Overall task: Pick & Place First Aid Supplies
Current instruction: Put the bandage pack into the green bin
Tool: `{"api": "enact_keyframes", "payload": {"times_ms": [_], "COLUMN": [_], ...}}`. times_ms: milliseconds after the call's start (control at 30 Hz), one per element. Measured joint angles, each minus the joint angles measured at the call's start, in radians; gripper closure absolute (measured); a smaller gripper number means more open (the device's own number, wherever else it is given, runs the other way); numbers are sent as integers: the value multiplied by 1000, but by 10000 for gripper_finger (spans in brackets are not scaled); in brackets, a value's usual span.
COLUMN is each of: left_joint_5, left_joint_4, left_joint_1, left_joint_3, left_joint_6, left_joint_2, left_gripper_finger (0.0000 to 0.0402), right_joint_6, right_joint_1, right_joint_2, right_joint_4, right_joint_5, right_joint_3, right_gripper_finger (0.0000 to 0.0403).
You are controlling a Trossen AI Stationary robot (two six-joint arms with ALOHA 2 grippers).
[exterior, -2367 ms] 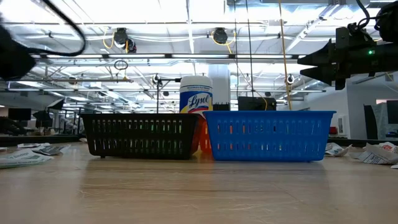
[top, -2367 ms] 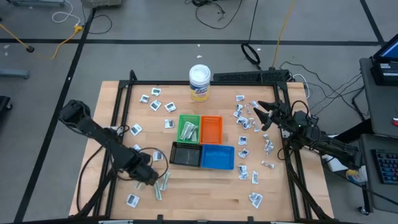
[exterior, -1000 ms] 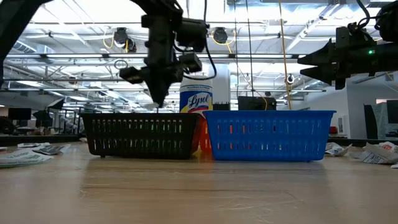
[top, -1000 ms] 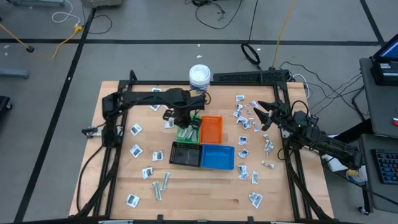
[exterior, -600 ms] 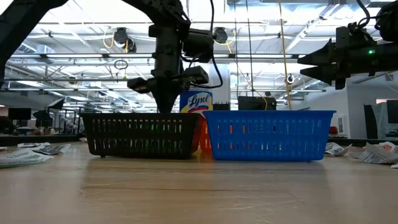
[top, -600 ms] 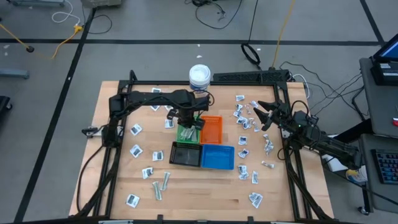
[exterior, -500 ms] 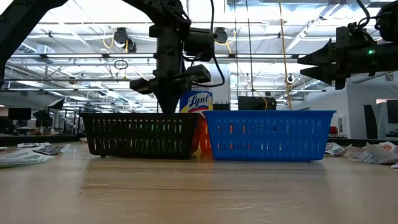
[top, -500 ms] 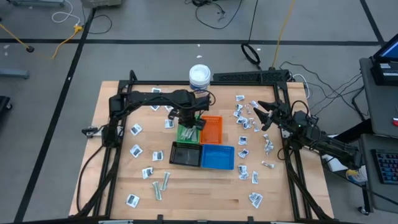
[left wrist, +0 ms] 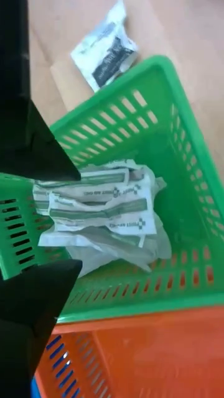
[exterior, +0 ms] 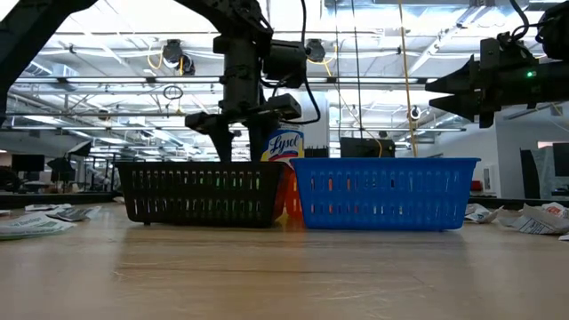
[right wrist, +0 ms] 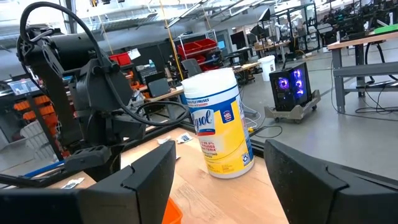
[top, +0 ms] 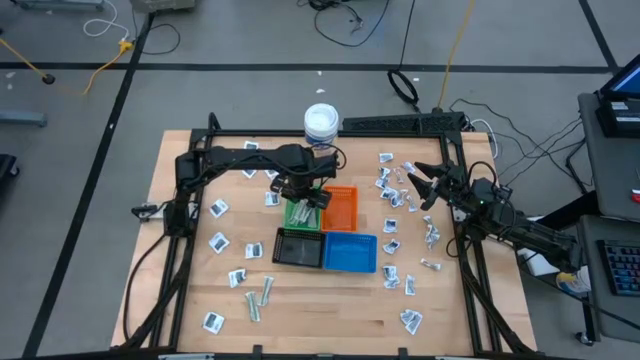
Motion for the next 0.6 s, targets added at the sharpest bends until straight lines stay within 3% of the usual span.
{"api": "enact_keyframes", "payload": {"times_ms": [333,600], "left_joint_5": [-45,-32], "left_joint_4": [-68,-60], "left_joint_1": [-15,-67], "left_joint_3": [-32,-196], "left_joint_6": [-243,-485], "left_joint_2": [-96,-242], "left_gripper_finger": [165,165], "right_joint_6": [0,0], "right_joint_1": [0,0], "right_joint_2": [0,0], "right_joint_4": [0,0], "right_joint_5": [0,0], "right_joint_3": [0,0], "right_gripper_finger": [160,160]}}
